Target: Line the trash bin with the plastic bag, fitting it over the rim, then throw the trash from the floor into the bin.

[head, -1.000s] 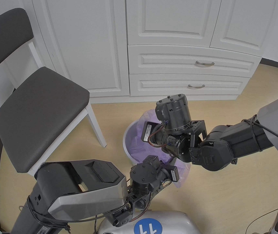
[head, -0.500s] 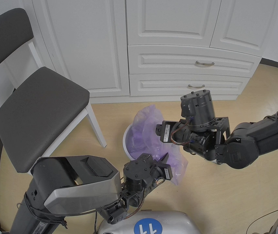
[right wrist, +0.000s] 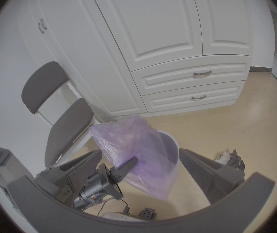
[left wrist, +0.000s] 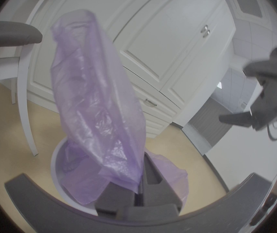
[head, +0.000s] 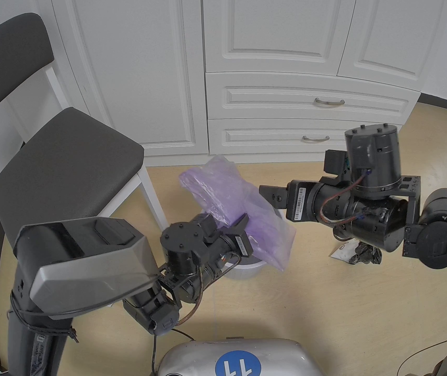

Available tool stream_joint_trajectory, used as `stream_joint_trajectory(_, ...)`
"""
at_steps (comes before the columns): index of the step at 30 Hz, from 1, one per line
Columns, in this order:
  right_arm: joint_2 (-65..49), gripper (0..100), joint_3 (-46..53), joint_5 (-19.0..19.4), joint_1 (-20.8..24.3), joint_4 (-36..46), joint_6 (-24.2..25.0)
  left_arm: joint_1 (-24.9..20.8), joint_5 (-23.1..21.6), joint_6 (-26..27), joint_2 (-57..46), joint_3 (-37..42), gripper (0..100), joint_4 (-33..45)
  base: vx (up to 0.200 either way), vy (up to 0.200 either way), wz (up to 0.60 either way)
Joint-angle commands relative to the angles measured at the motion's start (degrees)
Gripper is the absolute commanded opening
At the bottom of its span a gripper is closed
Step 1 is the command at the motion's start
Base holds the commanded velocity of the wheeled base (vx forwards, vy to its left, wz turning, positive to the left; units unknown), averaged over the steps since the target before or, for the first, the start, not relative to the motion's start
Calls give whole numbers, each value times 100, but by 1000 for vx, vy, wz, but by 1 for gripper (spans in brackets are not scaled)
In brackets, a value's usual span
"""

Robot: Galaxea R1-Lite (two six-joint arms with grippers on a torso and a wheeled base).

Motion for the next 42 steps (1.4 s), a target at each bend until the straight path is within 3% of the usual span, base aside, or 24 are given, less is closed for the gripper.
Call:
stream_joint_trajectory(1,-453,100,-4,19,-120,-27,10,287,-157,-579,-662,-29,0,283,0,0,0)
stream_joint_trajectory(6,-339,100,-189,19,-287,-27,54,498,-122,-1071,-908,-337,0,959,0,0,0)
stream_joint_trajectory(12,-189,100,-285,19,-366,-18,72,418,1,-1668,-1251,-583,0,1812,0,0,0)
stream_joint_trajectory(22,-198,100,-285,19,-410,-18,63,-311,-87,-1660,-1813,67,0,1865,0,0,0)
stream_joint_trajectory(27,-189,100,-285,19,-410,-18,63,-443,-166,-1668,-1769,147,0,1856,0,0,0)
stream_joint_trajectory(31,-146,100,-285,19,-410,-18,63,-355,-183,-1660,-1479,67,0,1821,0,0,0)
stream_joint_trajectory(42,21,100,-320,10,-454,-36,63,445,-157,-1695,-169,-794,0,1777,0,0,0)
